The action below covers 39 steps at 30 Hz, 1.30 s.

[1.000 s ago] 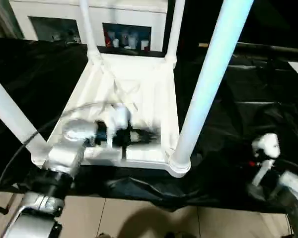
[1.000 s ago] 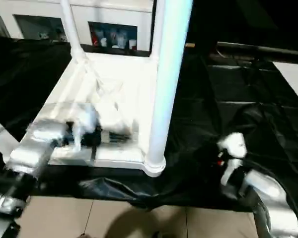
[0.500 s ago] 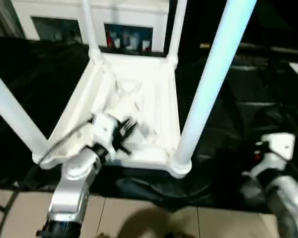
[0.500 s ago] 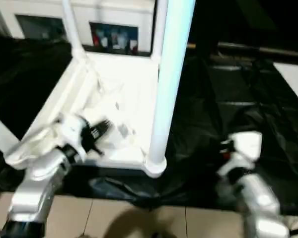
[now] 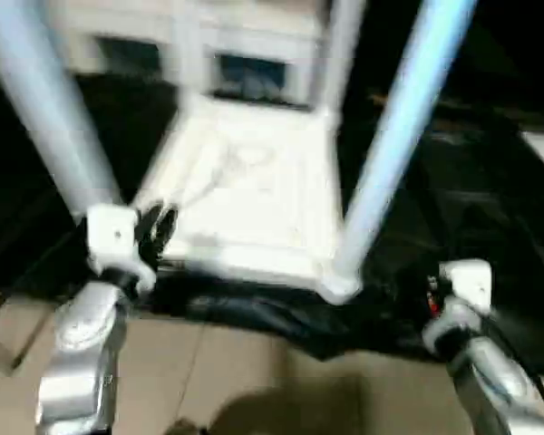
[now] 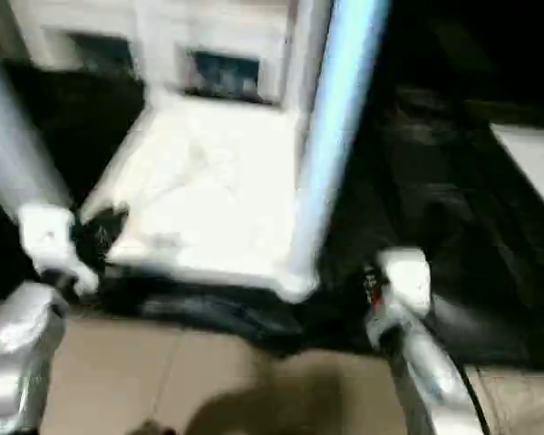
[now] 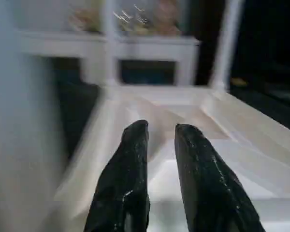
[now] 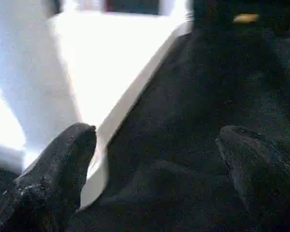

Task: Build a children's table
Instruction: Rotate leg to tighten

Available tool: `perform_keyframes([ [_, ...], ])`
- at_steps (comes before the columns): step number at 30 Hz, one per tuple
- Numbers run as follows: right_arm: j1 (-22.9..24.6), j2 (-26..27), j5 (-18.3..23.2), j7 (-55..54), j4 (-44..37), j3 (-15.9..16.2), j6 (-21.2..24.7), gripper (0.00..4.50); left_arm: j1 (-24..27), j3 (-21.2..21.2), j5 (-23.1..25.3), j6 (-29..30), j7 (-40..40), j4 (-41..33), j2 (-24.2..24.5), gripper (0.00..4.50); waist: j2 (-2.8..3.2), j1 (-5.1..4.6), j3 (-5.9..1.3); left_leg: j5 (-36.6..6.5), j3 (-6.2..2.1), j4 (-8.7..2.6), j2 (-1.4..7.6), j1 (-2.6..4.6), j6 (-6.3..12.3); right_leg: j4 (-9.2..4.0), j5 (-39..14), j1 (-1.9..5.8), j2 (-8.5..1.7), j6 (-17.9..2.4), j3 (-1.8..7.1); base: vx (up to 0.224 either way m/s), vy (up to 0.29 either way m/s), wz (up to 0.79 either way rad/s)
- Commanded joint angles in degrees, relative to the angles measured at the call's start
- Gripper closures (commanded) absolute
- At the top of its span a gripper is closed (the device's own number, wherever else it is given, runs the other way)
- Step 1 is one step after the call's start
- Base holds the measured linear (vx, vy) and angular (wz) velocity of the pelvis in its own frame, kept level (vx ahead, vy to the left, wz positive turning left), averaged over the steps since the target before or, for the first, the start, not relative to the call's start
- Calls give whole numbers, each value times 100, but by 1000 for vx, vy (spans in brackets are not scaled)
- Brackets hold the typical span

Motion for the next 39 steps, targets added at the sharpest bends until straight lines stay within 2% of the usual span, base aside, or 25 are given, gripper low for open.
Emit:
perform_keyframes([
  [1, -32, 24, 0, -6, -127, -32, -100, 12, 113, -171, -6, 6, -40, -12, 2, 343, 29, -28, -119, -356, -750, 525, -390, -9, 157, -1827, -5610, -122, -740, 419, 1014, 0, -126, 11],
  [4, 18, 175, 101, -91, 9, -120, -306, 12, 423, -392, -49, -61, -315, -202, 83, 343, 208, 155, -108, -948, -868, -96, -212, 311, -78, -1526, -3581, 42, -643, -104, 871, -68, 27, 21],
  [5, 40, 224, 119, -90, 57, -103, -322, 12, 506, -403, 12, -60, -308, -146, 126, 343, 284, 151, -221, -953, -720, -430, -199, 364, 539, -1418, -1383, 155, -481, -634, 754, -64, 40, 27],
  [6, 46, 228, 136, -62, 51, -87, -320, 12, 521, -398, 8, -85, -318, -129, 135, 343, 301, 137, -263, -768, -690, -457, -192, 333, 796, -1440, -883, 238, -541, -771, 734, -64, 40, 27],
  [8, 95, 265, 224, 129, -80, 38, -437, 12, 616, -281, -48, -226, -340, 24, 171, 343, 356, 186, -229, -697, -847, -148, -81, 108, 1206, -1906, -1307, 435, -1368, -985, 1034, -57, 141, 7],
  [9, 95, 265, 224, 129, -80, 38, -437, 12, 616, -281, -48, -226, -340, 24, 171, 343, 377, 132, -210, -759, -964, -202, -28, 48, 1077, -1961, -1777, 516, -1377, -986, 976, -41, 184, 1],
  [10, 119, 262, 278, 209, -138, 74, -474, 12, 637, -229, -20, -209, -271, 81, 204, 343, 430, 122, -213, -819, -976, -354, -33, 94, 1082, -1964, -1884, 513, -1230, -1017, 841, -3, 246, -11],
  [11, 173, 258, 435, 411, -220, 125, -545, 12, 640, -96, -124, -306, -259, 189, 219, 343, 528, -8, -239, -1179, -873, -789, -79, 324, 1106, -1731, -1561, 389, -565, -1066, 403, 6, 269, -8],
  [13, 240, 195, 585, 650, -291, 176, -563, 12, 653, 19, -263, -338, -273, 209, 191, 343, 637, -307, -304, -1251, -963, -956, -119, 620, 1260, -1145, -360, 100, 88, -891, 7, 1, 268, -2],
  [14, 272, 150, 646, 762, -324, 203, -557, 12, 666, 58, -315, -323, -269, 199, 179, 343, 650, -426, -314, -1071, -1072, -1116, 47, 526, 1226, -757, 480, 27, 105, -408, -112, -20, 233, 7],
  [15, 336, 52, 674, 923, -402, 244, -619, 12, 719, 52, -318, -330, -361, 168, 265, 343, 650, -426, -314, -1071, -1072, -1116, 47, 526, 1226, -757, 480, 27, 105, -408, -112, -20, 233, 7],
  [16, 381, -3, 680, 1034, -450, 266, -678, 12, 762, 36, -320, -339, -430, 143, 340, 343, 604, -455, -289, -1105, -1102, -1162, 127, 423, 926, -855, 727, 76, -44, -260, -76, -30, 168, 6],
  [17, 430, -88, 885, 1316, -529, 252, -618, 12, 817, 111, -463, -282, -550, 114, 426, 314, 477, -508, -308, -2130, -1054, -1139, 58, 373, 45, -1199, 915, 217, -387, -344, 131, -42, 117, 6],
  [19, 322, -123, 1128, 1474, -507, 203, -364, 12, 767, 207, -547, -254, -678, 132, 634, 314, 332, -559, -244, -3115, -999, -974, -60, 324, -286, -1456, -255, 168, -682, -646, 350, -45, 103, 3],
  [21, 242, -141, 1191, 1510, -464, 204, -249, 2, 678, 260, -576, -258, -711, 201, 725, 306, 375, -563, -230, -3488, -1070, -962, -67, 278, -392, -1551, -1205, 170, -763, -624, 358, -60, 63, -13],
  [25, 222, -279, 1267, 1827, -425, 421, -208, 0, 299, 423, -670, -110, -671, 612, 840, 270, 367, -593, -163, -4446, -1116, -1039, -72, 365, -730, -1624, -1612, 58, -630, -388, 271, -69, 44, -17],
  [29, 95, -440, 1182, 2091, -329, 668, -179, 0, 83, 476, -574, -87, -476, 874, 890, 230, 410, -624, -129, -4828, -1147, -1100, -83, 330, -819, -1649, -1843, 104, -616, -334, 209, -38, 18, -7],
  [31, -261, -323, 858, 1865, 94, 758, -327, 0, 4, 435, -562, -55, -428, 918, 919, 220, 534, -643, -138, -4983, -1147, -1171, -97, 311, -908, -1614, -1650, 140, -559, -346, 159, -51, 31, -14],
  [32, -638, -158, 604, 1559, 528, 748, -452, 0, -105, 397, -582, -31, -415, 993, 958, 210, 518, -718, -125, -5238, -1125, -1337, -108, 212, -1010, -1502, -1348, 224, -433, -360, 27, -76, 32, -14],
  [34, -876, -46, 575, 1461, 799, 712, -522, 0, -196, 361, -630, 1, -457, 1048, 968, 192, 578, -608, -153, -5486, -779, -1841, -178, -81, -1240, -783, -245, 472, -103, -391, -231, -100, 21, -8],
  [35, -1010, 7, 600, 1459, 948, 696, -563, 0, -261, 334, -624, 14, -471, 1097, 979, 188, 526, -488, -196, -5222, -623, -1892, -215, -66, -1212, -699, -257, 464, -101, -397, -200, -87, -48, 20],
  [36, -1139, 45, 611, 1442, 1099, 684, -602, 0, -331, 315, -617, 20, -485, 1159, 988, 185, 260, -464, -256, -3888, -573, -1261, -283, 406, -1028, -1291, -1585, -101, -572, -423, 170, -87, -48, 20],
  [37, -1398, 101, 578, 1352, 1409, 655, -668, 0, -473, 290, -614, 15, -515, 1291, 999, 177, 260, -505, -249, -2620, -848, -230, -410, 745, -691, -1836, -2289, -427, -1200, -629, 442, 28, -79, 9],
  [38, -1693, 150, 554, 1310, 1760, 642, -770, 0, -653, 229, -501, -20, -485, 1502, 1037, 166, 269, -513, -260, -231, -1275, 103, -433, 167, -11, -1902, -2058, 263, -1465, -877, 655, 57, -8, -31],
  [39, -1950, 182, 518, 1239, 2081, 620, -839, 0, -807, 174, -401, -54, -435, 1670, 1049, 155, 401, -459, -128, -594, -1235, -241, -317, 265, -132, -1883, -2500, 172, -1010, -1005, 127, 57, -8, -31],
])
